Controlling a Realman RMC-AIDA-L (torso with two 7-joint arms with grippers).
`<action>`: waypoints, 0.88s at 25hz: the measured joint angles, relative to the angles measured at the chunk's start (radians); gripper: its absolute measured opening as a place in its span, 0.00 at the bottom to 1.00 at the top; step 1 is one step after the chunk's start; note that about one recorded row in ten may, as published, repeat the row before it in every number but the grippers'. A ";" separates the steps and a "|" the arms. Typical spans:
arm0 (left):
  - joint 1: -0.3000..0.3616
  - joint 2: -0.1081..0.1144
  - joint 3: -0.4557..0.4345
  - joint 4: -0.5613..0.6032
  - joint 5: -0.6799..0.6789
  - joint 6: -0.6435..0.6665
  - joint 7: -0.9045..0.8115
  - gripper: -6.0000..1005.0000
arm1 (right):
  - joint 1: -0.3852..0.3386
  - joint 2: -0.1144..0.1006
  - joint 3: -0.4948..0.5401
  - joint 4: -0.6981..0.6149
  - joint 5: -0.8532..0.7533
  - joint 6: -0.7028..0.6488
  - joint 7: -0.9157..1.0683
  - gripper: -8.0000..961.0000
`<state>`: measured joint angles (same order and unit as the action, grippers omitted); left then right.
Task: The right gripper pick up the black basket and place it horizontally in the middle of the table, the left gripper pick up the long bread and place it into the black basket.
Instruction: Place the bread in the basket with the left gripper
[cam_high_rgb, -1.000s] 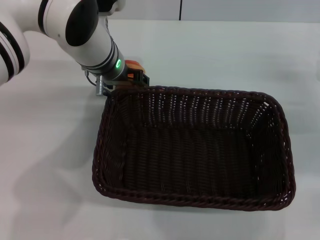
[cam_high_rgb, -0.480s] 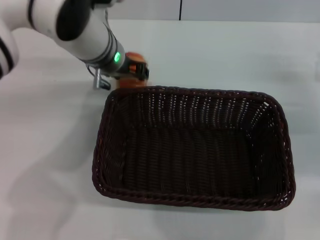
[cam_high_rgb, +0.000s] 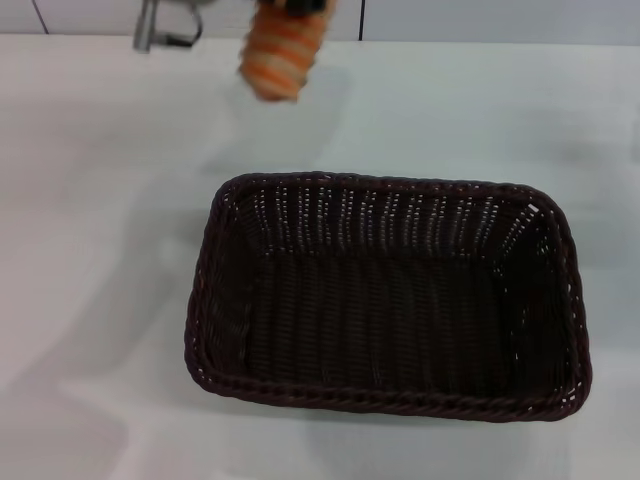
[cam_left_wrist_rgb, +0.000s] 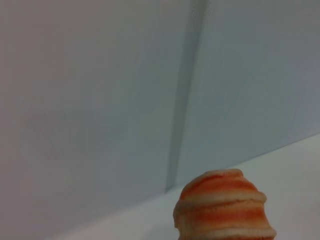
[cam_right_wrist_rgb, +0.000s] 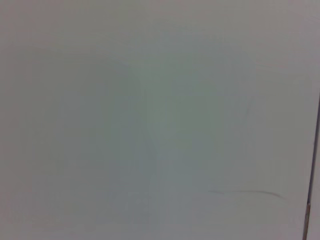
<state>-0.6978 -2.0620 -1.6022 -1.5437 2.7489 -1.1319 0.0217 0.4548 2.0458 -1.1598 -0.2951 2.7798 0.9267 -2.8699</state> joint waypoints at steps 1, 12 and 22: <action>0.006 -0.001 0.004 -0.059 -0.020 -0.043 0.026 0.55 | 0.002 -0.001 0.000 0.000 0.000 -0.002 0.000 0.22; 0.114 -0.005 0.205 -0.302 -0.155 -0.303 0.046 0.46 | 0.026 -0.012 0.003 -0.001 0.001 -0.006 -0.002 0.22; 0.220 -0.006 0.295 -0.318 -0.212 -0.273 0.047 0.46 | 0.053 -0.024 -0.007 -0.001 0.000 -0.031 -0.003 0.22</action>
<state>-0.4781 -2.0676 -1.3076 -1.8618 2.5368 -1.4045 0.0689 0.5078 2.0213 -1.1664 -0.2960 2.7796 0.8958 -2.8730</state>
